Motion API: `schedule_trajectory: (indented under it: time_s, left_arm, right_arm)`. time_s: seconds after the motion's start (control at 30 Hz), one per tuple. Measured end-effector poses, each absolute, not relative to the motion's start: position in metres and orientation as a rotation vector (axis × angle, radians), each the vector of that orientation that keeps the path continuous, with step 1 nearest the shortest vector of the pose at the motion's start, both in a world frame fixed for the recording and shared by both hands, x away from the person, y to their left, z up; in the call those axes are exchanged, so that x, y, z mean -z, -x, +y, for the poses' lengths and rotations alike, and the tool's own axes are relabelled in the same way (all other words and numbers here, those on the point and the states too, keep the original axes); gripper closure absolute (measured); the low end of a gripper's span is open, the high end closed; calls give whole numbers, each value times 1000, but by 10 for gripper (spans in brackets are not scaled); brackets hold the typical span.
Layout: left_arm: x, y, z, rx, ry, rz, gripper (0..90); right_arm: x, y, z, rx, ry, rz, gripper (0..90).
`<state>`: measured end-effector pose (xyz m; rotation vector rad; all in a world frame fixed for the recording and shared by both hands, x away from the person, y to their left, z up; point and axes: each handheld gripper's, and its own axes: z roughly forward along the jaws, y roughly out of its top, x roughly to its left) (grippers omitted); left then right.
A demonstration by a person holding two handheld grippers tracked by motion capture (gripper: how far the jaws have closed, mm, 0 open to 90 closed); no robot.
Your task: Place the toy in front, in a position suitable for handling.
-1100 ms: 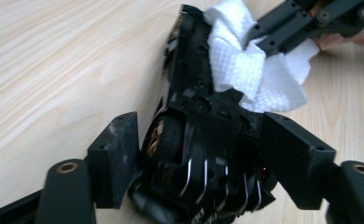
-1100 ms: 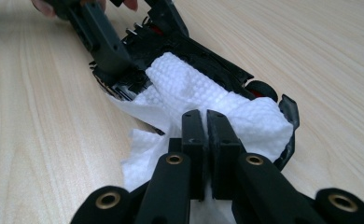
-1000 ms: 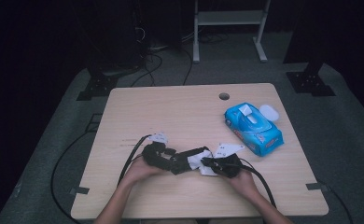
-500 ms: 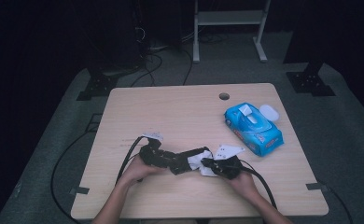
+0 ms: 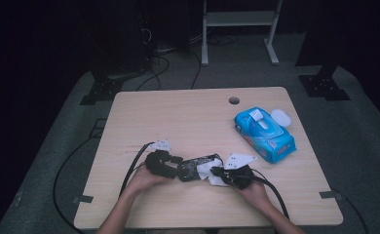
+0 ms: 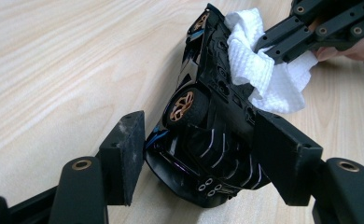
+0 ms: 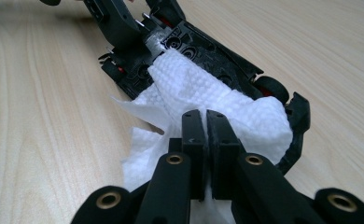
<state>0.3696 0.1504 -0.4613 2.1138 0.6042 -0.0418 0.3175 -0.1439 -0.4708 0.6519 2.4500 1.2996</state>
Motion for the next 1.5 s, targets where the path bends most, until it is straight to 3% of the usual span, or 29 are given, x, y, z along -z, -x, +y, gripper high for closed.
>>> schedule_trajectory:
  time_s: [0.93, 1.43, 1.5]
  left_arm:
    - [452, -347, 133, -486, -2200, 325, 356]
    - [453, -343, 134, -522, -2196, 280, 362]
    - [450, -343, 139, -491, -2152, 278, 438]
  right_arm:
    - [473, -332, -139, -1254, -704, 2419, 867]
    - [475, -332, -140, -1246, -717, 2434, 868]
    - [476, -332, -140, -1238, -712, 2439, 867]
